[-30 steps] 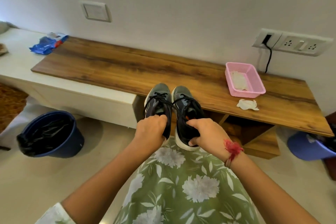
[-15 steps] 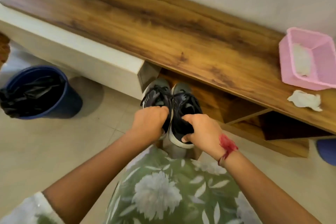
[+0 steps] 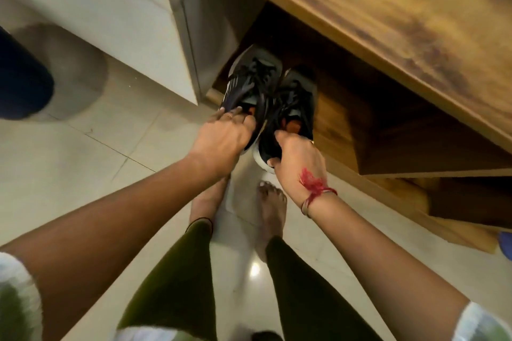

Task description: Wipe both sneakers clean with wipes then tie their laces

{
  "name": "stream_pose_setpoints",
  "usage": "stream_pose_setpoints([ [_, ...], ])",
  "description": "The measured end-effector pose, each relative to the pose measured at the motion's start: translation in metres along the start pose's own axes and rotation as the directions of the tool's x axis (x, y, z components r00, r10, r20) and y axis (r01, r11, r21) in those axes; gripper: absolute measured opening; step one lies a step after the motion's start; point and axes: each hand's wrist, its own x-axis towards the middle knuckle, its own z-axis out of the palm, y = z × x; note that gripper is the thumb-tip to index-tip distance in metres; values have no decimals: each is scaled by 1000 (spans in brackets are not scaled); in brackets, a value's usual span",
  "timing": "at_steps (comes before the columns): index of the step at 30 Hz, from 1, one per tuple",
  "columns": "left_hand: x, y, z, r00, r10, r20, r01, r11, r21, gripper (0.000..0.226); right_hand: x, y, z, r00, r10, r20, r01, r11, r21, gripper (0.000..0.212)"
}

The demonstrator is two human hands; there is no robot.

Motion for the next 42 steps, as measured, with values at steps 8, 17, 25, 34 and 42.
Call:
stream_pose_setpoints([
  [8,64,-3,42,998,-53,-19,53,999,-12,41,67,30,39,1000,22,-7,-22,992,-123,25],
  [17,139,-2,54,993,-105,59,111,988,-109,57,2,75,235,991,46,129,-32,994,-107,57],
  [25,-30,14,235,909,-199,367,262,956,-130,78,40,84,184,990,94,106,-108,986,130,61],
  [34,63,-3,157,959,-157,237,237,903,-359,68,22,12,-21,828,-90,554,59,996,74,58],
  [42,57,1,14,988,-52,-146,-11,915,-404,70,30,12,-16,986,-157,-63,163,981,105,50],
])
